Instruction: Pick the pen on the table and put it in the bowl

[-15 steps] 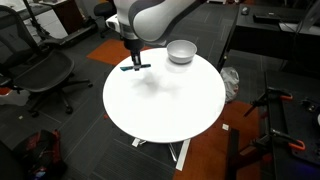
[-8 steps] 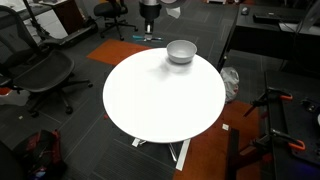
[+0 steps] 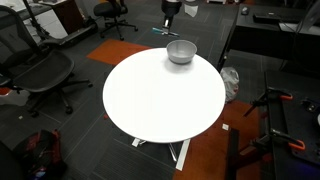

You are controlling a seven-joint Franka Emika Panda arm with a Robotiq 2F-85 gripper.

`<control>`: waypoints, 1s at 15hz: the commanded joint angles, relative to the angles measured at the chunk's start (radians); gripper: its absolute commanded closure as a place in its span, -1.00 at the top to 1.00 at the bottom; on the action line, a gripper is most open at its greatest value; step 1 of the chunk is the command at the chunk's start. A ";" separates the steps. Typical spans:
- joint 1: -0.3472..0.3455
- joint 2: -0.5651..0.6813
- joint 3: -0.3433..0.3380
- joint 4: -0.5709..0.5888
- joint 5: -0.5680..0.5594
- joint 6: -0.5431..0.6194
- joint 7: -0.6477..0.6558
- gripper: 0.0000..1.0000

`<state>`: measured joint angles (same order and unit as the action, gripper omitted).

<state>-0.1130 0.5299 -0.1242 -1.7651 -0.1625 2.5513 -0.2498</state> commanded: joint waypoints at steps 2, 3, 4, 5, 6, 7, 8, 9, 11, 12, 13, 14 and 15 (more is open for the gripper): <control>-0.005 -0.058 -0.041 -0.131 -0.013 0.068 0.125 -0.91; -0.007 -0.058 -0.049 -0.143 -0.010 0.075 0.144 -0.91; -0.010 -0.057 -0.056 -0.154 -0.006 0.079 0.166 -0.91; -0.013 -0.056 -0.060 -0.163 -0.003 0.084 0.181 -0.91; -0.014 -0.051 -0.069 -0.168 -0.002 0.086 0.201 -0.91; -0.016 -0.047 -0.074 -0.172 0.000 0.089 0.216 -0.91; -0.021 -0.043 -0.074 -0.174 0.006 0.090 0.227 -0.91; -0.026 -0.033 -0.074 -0.165 0.012 0.087 0.233 -0.91; -0.037 -0.019 -0.071 -0.149 0.023 0.079 0.243 -0.91; -0.040 -0.014 -0.071 -0.143 0.027 0.076 0.249 -0.12; -0.045 -0.012 -0.068 -0.139 0.035 0.075 0.246 -0.10; -0.047 -0.009 -0.068 -0.136 0.040 0.073 0.247 0.03; -0.049 -0.007 -0.067 -0.133 0.046 0.071 0.245 0.16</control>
<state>-0.1532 0.5214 -0.1965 -1.9043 -0.1349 2.6173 -0.0295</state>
